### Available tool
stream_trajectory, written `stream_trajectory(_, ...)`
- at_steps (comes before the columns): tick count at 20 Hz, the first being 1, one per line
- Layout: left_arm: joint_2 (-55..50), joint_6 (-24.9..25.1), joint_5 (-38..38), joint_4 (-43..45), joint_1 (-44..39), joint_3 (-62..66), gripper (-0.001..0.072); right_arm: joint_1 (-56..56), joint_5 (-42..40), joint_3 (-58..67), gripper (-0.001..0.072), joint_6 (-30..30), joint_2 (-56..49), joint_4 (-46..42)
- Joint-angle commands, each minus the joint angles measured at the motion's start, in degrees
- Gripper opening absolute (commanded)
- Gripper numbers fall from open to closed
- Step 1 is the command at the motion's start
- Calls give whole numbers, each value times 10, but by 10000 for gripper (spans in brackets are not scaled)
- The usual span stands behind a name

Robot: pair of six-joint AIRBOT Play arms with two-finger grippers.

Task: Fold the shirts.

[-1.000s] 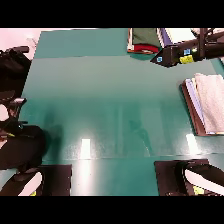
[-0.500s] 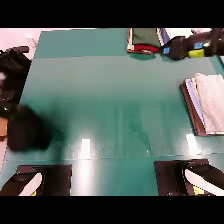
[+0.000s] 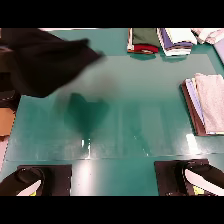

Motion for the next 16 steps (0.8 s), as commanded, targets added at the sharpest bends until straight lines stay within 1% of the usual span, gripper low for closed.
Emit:
stream_trajectory(1,-88,53,28,-26,-110,34,19,0,39,77,17,17,-36,-14)
stream_trajectory(3,-160,76,57,-71,-158,34,20,0,24,65,18,17,-35,-15)
stream_trajectory(5,-222,94,90,-124,-190,34,32,0,5,24,17,17,-17,-16)
stream_trajectory(6,-244,96,108,-158,-196,34,340,0,-2,6,18,17,-8,-18)
stream_trajectory(7,-257,93,118,-173,-196,35,601,0,-7,-9,17,17,0,-31)
stream_trajectory(9,-258,87,100,-152,-170,43,607,0,-7,-22,17,17,9,-51)
stream_trajectory(11,-246,52,59,-135,-96,47,607,0,-5,-22,17,17,14,-60)
stream_trajectory(12,-244,26,33,-141,-42,47,608,0,-5,-18,17,17,13,-60)
stream_trajectory(13,-243,13,15,-160,9,40,607,0,-5,-15,17,17,13,-59)
stream_trajectory(14,-243,13,7,-197,61,20,608,0,-7,-15,18,17,13,-59)
stream_trajectory(16,-244,14,25,-297,135,-56,608,0,-6,-16,17,17,13,-59)
